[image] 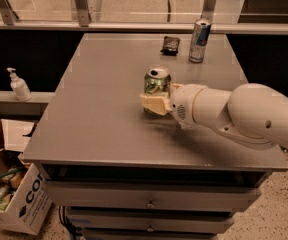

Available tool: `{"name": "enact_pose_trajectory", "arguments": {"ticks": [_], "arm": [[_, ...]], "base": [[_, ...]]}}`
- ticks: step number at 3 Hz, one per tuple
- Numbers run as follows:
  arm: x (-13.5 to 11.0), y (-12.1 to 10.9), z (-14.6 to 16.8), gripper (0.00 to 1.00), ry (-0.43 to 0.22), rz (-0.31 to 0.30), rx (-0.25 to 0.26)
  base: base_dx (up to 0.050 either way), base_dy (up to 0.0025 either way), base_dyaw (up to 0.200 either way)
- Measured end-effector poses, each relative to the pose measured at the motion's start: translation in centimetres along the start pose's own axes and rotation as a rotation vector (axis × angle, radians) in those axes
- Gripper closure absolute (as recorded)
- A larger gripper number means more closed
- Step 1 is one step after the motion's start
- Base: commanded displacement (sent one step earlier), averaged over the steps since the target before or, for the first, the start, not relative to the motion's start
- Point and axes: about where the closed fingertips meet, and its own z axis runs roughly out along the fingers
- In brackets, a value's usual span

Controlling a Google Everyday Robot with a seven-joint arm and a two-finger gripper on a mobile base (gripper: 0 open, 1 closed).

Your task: Move green can near redbull can

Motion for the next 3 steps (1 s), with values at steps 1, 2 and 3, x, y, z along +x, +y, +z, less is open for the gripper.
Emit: {"name": "enact_pose_trajectory", "arguments": {"ticks": [1, 2, 3], "arm": [[-0.09, 0.18, 0.08, 0.13, 0.000, -0.003, -0.003], [-0.19, 0.38, 0.17, 0.00, 0.000, -0.005, -0.005], [-0.20, 0.39, 0.17, 0.00, 0.000, -0.006, -0.005]], "base": [[0.000, 0.00000, 0.000], [0.000, 0.00000, 0.000], [0.000, 0.00000, 0.000]]}}
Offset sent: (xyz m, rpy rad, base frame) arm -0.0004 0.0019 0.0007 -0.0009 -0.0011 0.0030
